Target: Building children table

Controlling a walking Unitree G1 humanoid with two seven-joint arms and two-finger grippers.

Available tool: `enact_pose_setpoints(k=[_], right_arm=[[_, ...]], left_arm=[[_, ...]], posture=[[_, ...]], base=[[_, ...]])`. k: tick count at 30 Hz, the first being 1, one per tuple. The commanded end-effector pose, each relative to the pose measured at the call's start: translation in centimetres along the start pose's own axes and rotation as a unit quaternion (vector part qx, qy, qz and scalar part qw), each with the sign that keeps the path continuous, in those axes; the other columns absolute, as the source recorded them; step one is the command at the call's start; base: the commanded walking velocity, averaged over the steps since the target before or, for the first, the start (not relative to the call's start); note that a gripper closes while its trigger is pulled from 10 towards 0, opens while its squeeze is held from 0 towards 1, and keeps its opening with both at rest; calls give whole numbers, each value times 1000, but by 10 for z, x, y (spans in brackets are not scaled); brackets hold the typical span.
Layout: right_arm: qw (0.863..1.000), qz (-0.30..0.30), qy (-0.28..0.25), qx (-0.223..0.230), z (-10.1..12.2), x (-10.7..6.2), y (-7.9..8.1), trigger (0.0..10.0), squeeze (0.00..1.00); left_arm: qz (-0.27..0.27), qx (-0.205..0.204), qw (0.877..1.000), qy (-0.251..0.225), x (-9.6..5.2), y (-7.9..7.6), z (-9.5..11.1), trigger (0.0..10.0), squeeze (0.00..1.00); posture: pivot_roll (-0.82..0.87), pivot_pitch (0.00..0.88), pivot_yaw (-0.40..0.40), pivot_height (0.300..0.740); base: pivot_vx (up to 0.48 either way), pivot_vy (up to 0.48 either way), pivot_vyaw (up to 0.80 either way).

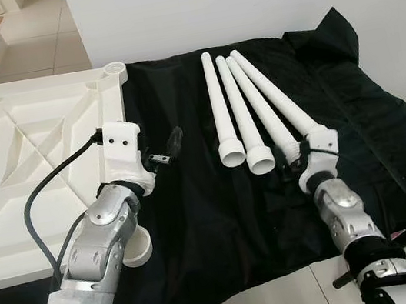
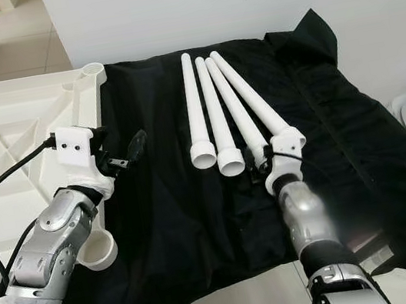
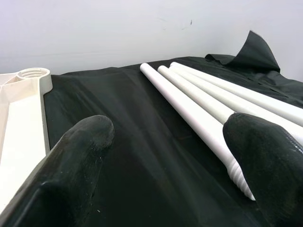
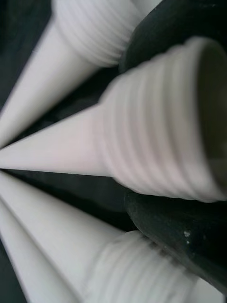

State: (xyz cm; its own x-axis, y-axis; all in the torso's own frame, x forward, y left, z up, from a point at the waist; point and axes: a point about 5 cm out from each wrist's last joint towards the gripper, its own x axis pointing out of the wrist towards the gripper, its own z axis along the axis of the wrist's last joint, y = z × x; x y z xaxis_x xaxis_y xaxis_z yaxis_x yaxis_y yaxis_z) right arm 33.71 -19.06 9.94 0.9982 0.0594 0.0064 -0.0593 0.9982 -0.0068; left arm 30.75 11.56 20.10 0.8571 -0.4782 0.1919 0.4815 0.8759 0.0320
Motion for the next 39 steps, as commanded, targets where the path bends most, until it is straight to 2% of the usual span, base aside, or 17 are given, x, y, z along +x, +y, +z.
enact_pose_setpoints(k=[1,17,18,19,20,28,33,34,39], right_arm=[[1000,8,20,4,-9,-2,2,10000,0],[1000,16,3,-10,-5,3,4,10000,0],[1000,21,2,-12,-5,3,5,6824,0],[1000,21,2,-12,-5,3,5,6824,0],[1000,25,2,-9,-6,3,5,0,0],[1000,26,13,11,-11,1,5,0,0],[999,25,14,15,-13,0,5,0,0],[1000,12,10,-3,-11,0,3,10000,0],[999,-9,-20,-25,-1,2,1,10000,0]], left_arm=[[-50,-4,999,6,-2,-5,-2,10000,0],[-53,0,999,9,-2,-6,-3,10000,0],[-54,1,999,9,-2,-6,-3,10000,0],[-54,1,999,9,-2,-6,-3,10000,0],[-55,2,998,11,-2,-7,-4,10000,0],[-55,14,998,17,0,-1,-4,10000,0],[-57,-2,998,18,4,7,2,10000,0],[-66,-2,998,22,7,9,4,10000,0],[-85,14,996,27,17,12,7,10000,0]], posture=[[6,88,-33,740],[10,77,-35,740],[10,75,-37,740],[10,75,-37,740],[8,74,-37,740],[4,74,-38,740],[5,78,-41,740],[5,84,-41,740],[0,90,-43,740]], base=[[0,0,0],[0,0,0],[0,0,0],[0,0,0],[0,0,0],[0,0,0],[0,0,0],[0,0,0],[0,0,0]])
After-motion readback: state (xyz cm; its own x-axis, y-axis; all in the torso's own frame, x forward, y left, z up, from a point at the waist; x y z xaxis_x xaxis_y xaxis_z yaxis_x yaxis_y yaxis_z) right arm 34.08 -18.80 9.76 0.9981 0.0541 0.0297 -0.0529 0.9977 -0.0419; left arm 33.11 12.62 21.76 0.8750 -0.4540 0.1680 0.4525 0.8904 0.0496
